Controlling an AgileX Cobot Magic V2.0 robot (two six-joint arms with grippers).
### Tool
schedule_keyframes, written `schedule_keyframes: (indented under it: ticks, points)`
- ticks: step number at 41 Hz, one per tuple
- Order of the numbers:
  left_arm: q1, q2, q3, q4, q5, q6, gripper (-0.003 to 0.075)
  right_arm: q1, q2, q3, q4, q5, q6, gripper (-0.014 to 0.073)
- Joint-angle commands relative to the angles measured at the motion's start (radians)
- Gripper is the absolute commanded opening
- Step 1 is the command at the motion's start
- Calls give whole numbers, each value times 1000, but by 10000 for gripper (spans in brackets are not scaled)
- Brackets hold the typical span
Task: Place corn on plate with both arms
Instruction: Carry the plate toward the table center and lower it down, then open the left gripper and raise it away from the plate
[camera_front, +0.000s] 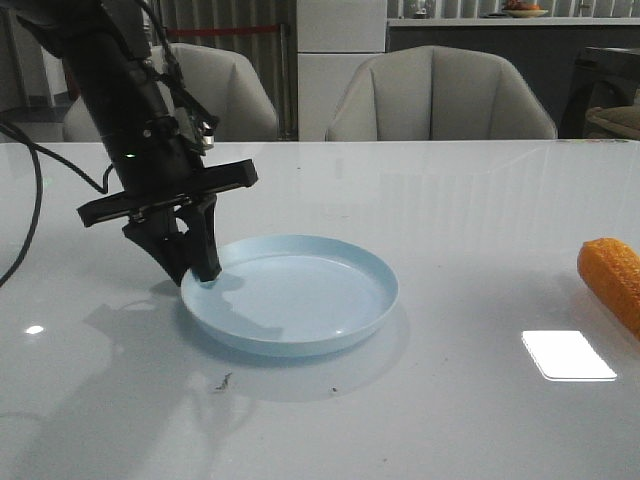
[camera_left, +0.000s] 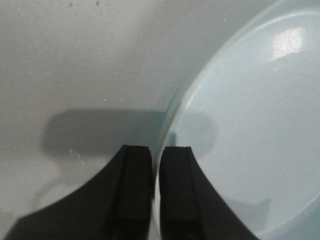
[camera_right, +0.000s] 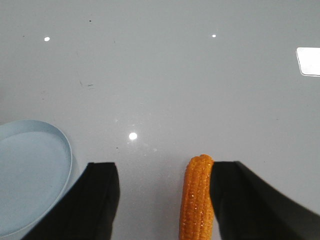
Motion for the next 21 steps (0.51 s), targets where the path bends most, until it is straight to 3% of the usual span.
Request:
schedule_keyframes:
  ticks: [1,6,13,21]
  points:
    - [-7,-57,-38,-28,23,42,312,-4,-12,-37,8,-68,-3,507]
    - [-7,-60,-77,-28,28,79,393,-4,-12,-37,8,-68,-3,507]
    - [-7,-72,-208,28,36,79,392,-4,-12,-37,8,-48,-3,507]
    - [-7,-135,-340,194,8,70,391,-4,-12,-37,8,-42,-3,507]
